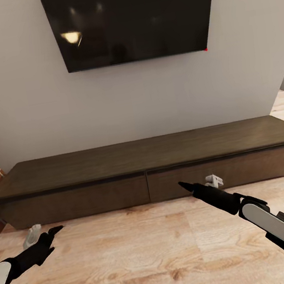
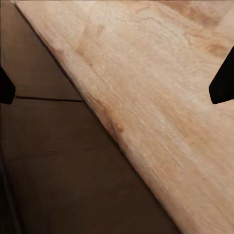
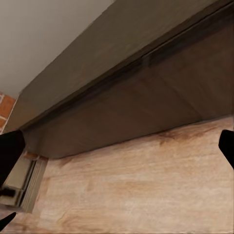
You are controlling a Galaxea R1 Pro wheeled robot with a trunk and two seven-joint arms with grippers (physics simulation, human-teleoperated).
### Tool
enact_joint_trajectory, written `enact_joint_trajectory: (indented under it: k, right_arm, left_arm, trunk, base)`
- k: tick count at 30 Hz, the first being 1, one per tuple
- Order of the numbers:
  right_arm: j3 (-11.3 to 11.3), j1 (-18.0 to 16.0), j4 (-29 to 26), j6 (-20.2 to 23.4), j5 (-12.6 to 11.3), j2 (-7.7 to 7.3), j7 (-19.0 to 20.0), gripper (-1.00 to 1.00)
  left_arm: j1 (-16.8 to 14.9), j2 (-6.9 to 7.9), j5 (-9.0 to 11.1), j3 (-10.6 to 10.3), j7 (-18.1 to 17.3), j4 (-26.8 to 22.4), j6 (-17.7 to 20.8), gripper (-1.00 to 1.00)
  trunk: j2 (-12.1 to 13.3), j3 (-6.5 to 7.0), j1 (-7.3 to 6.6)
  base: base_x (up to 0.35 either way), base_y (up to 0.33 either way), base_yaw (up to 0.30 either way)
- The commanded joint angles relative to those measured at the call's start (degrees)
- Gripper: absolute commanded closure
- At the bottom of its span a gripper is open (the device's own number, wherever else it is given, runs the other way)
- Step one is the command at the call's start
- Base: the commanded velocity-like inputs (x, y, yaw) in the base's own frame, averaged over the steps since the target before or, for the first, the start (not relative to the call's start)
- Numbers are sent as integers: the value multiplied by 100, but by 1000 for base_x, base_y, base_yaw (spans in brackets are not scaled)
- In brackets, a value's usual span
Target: Place each of the two pumpkins and all three candles from the living room inside a cabinet in the living room (use any cabinet), then make sure every cabinet is closed, and position the cauldron so it is next to a table in the living room.
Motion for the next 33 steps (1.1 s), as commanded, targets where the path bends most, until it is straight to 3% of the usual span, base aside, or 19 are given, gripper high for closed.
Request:
enact_joint_trajectory:
  k: [1, 4, 7, 11, 13, 17, 19, 27, 33]
  right_arm:
    - [9, -7, -9, 99, -97, -2, 8, -100]
    - [4, -7, -8, 281, -227, 3, 373, -100]
    - [7, -7, 42, 259, -262, 1, 958, -100]
    - [9, -7, 53, 258, -261, 13, 1121, -100]
    - [9, -7, 54, 260, -256, 24, 1138, -100]
    - [7, -7, 69, 263, -224, 39, 1161, -100]
    - [4, -7, 79, 265, -220, 32, 1170, -100]
    - [14, -7, 76, 287, -204, 40, 1265, -100]
    - [18, -7, 54, 344, -216, 41, 1868, -100]
  left_arm:
    - [-4, -11, 66, 89, 4, -5, 70, -100]
    - [-4, -42, 176, 170, 8, -19, 117, -100]
    - [-4, -135, 433, 176, 3, 35, 75, -100]
    - [-4, -179, 548, 161, -63, 17, 66, -100]
    - [-4, -164, 561, 160, -253, 10, 66, -100]
    - [-6, -75, 525, 154, -1061, -52, 60, -100]
    - [-17, -36, 515, 156, -1213, -62, 53, -100]
    - [-288, -28, 505, 158, -1362, -9, 41, -100]
    - [-335, -94, 508, 53, -1378, -1, -121, -100]
  trunk:
    - [-44, -24, 21]
    - [-163, -78, 87]
    - [-167, -144, 94]
    - [-172, -233, 105]
    - [-175, -277, 110]
    - [-175, -277, 110]
    - [-175, -277, 110]
    - [-175, -277, 110]
    - [-175, -277, 110]
  base:
    - [0, 0, 0]
    - [0, 0, 0]
    - [0, 0, 0]
    - [0, 0, 0]
    - [0, 0, 0]
    - [0, 0, 0]
    - [0, 0, 0]
    - [0, 0, 0]
    - [0, 0, 0]
